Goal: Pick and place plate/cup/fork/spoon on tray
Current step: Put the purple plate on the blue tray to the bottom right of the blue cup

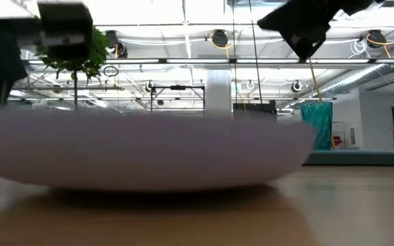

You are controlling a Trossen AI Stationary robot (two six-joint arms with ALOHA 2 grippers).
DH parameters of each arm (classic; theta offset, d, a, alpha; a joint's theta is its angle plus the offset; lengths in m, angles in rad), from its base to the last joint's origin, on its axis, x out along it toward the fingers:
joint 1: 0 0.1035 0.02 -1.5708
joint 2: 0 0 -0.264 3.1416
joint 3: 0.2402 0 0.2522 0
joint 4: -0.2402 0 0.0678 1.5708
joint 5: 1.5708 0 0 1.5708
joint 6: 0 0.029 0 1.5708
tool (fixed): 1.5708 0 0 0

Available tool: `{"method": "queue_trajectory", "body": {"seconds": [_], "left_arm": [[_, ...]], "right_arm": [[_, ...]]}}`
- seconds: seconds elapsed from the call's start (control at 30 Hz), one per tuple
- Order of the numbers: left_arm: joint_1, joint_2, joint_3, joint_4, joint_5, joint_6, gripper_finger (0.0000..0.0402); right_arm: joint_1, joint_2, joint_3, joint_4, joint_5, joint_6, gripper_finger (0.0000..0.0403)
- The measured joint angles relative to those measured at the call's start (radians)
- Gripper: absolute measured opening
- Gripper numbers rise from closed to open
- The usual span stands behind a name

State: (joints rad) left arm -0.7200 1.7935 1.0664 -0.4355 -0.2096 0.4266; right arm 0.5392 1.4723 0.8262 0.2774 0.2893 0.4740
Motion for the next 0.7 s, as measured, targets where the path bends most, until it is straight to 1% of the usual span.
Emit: {"method": "queue_trajectory", "body": {"seconds": [0.07, 0.2, 0.33, 0.43, 0.5, 0.6, 0.7], "left_arm": [[-0.009, -0.016, 0.006, -0.005, 0.004, 0.025, 0.0019], [-0.029, -0.054, 0.028, -0.014, 0.005, 0.060, 0.0008], [-0.048, -0.116, 0.053, -0.043, -0.006, 0.060, 0.0012], [-0.063, -0.166, 0.065, -0.078, -0.036, 0.063, 0.0017], [-0.065, -0.188, 0.073, -0.100, -0.036, 0.075, 0.0013], [-0.060, -0.217, 0.073, -0.140, -0.071, 0.093, 0.0008], [-0.033, -0.229, 0.073, -0.123, -0.113, 0.167, 0.0013]], "right_arm": [[0.002, 0.005, 0.020, -0.011, 0.001, -0.014, 0.0155], [0.008, 0.044, 0.106, -0.060, -0.001, -0.056, 0.0155], [0.030, 0.073, 0.241, -0.207, 0.013, -0.093, 0.0155], [0.074, 0.077, 0.348, -0.321, 0.104, -0.107, 0.0155], [0.112, 0.077, 0.406, -0.380, 0.159, -0.126, 0.0155], [0.171, 0.080, 0.445, -0.411, 0.224, -0.132, 0.0155], [0.223, 0.081, 0.468, -0.417, 0.291, -0.152, 0.0155]]}}
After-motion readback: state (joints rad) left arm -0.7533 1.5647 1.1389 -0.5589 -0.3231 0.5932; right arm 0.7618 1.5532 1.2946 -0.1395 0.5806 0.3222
